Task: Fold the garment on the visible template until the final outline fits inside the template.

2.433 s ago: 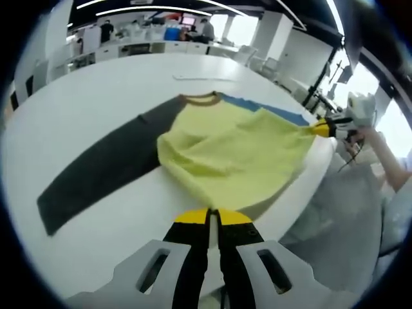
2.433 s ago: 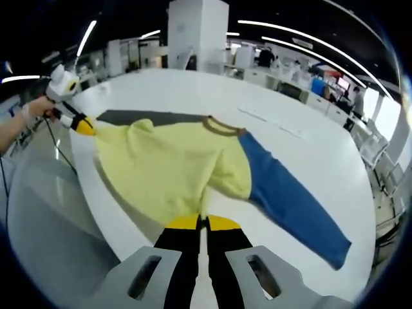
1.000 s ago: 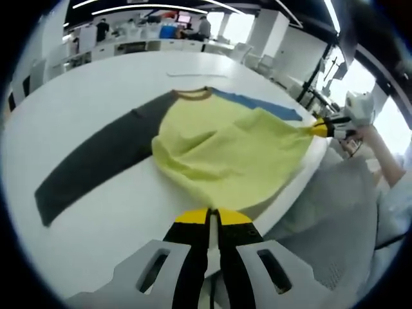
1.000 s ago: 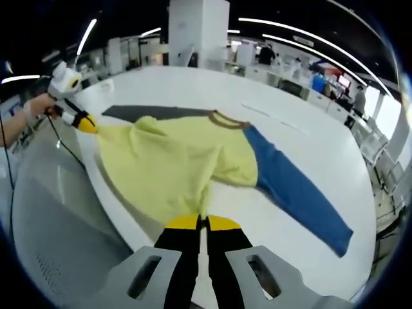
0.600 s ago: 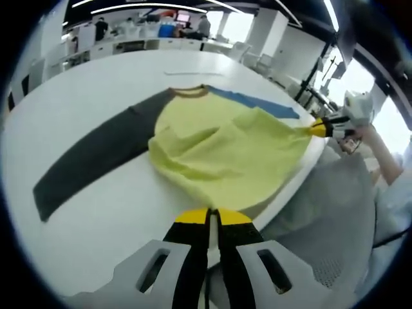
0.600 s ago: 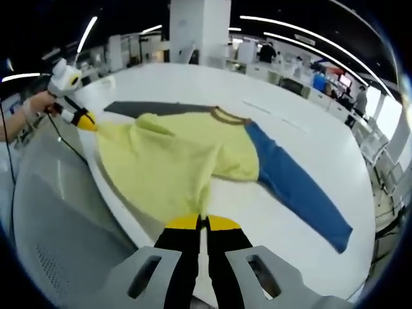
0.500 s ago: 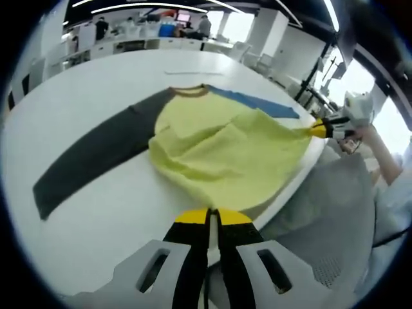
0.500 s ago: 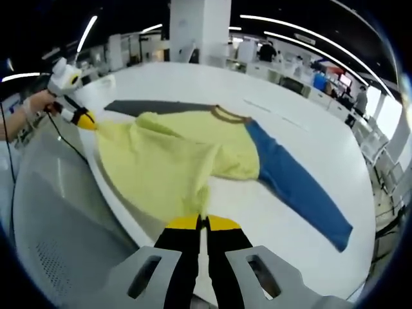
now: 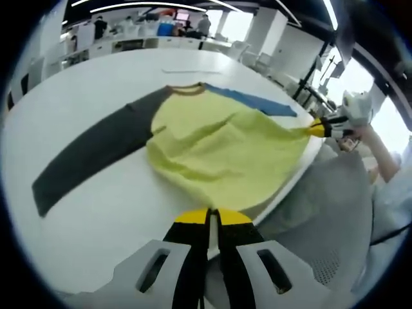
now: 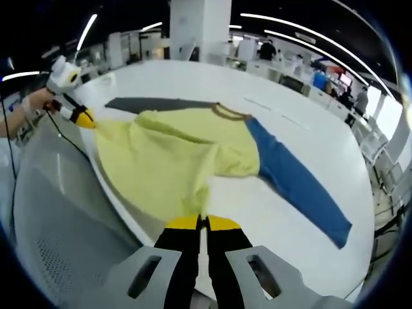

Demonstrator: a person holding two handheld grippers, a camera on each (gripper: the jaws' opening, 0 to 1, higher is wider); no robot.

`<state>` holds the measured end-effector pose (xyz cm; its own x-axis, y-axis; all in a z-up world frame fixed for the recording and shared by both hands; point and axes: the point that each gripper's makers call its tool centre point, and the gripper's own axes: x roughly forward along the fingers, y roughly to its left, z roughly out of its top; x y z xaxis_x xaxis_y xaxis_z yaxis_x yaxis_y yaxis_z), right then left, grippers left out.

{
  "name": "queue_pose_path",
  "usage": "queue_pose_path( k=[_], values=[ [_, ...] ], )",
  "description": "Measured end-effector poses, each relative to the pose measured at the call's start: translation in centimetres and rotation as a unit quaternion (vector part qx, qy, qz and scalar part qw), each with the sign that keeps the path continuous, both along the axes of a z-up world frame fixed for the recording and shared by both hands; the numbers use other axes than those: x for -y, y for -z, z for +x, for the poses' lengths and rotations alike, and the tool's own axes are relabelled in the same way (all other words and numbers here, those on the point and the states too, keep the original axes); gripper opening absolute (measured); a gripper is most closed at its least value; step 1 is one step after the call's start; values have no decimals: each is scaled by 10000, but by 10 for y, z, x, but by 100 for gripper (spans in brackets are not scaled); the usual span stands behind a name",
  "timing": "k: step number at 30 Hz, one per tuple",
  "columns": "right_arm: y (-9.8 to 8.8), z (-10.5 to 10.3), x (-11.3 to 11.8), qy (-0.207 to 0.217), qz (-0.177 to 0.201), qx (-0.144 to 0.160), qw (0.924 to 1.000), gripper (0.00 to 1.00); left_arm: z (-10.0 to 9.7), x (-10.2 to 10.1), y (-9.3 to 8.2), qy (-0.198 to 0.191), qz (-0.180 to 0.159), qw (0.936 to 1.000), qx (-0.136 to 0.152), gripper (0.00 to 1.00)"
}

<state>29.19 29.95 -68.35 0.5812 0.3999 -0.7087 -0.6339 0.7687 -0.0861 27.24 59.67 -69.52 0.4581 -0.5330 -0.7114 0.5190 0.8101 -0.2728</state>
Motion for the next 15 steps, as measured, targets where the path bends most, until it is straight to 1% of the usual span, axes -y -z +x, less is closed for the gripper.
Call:
queue_pose_path(
  k=[15],
  values=[
    [2,-15,5,4,-111,-89,9999,4,-13,0,3,45,2,9999,-98,0]
  ],
)
